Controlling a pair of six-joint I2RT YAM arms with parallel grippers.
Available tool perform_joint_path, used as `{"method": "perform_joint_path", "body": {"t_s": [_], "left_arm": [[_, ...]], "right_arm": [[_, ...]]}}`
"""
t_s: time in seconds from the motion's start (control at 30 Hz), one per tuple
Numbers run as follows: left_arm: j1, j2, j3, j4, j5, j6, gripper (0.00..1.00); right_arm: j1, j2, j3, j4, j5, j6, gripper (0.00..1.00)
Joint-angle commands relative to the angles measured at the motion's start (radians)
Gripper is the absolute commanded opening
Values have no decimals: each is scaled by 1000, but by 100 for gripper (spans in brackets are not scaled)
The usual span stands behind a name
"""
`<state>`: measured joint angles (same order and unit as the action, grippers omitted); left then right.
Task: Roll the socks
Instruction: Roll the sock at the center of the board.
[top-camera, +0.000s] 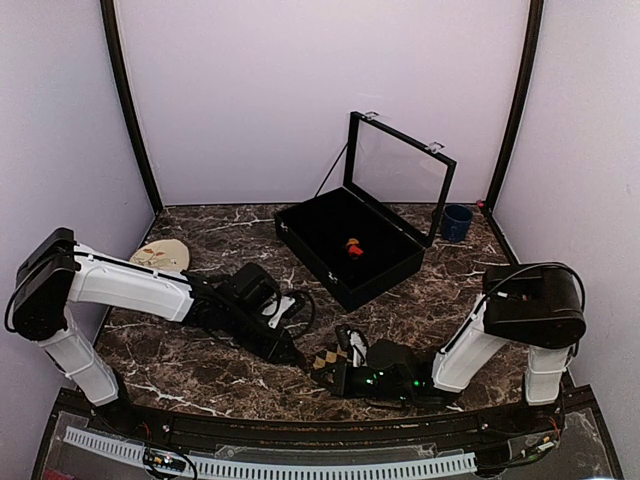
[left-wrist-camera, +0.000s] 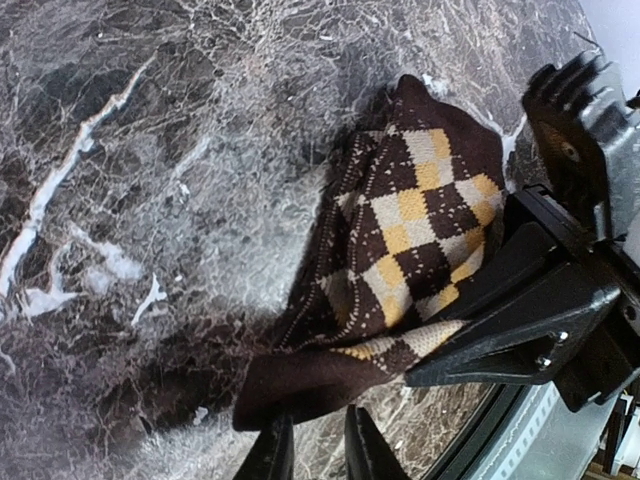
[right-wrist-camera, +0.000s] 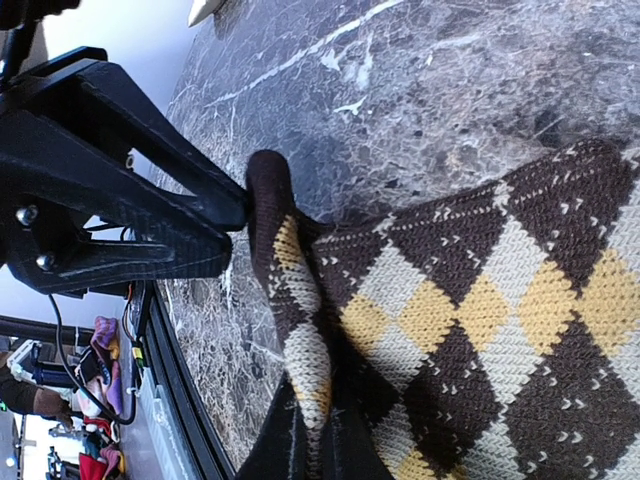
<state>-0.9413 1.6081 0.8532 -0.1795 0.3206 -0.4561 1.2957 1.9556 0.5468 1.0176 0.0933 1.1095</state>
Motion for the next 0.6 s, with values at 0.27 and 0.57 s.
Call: {"method": "perform_joint_path", "body": {"t_s": [0.27,0.57], "left_arm": [[-25,95,94,-42,30,55,22],[-46,180,160,-106,33,77,21]], "right_arm": [[-4,34,17,-69,-28,7,0],[-3,-13,89,-267,-16,-51,5]]}}
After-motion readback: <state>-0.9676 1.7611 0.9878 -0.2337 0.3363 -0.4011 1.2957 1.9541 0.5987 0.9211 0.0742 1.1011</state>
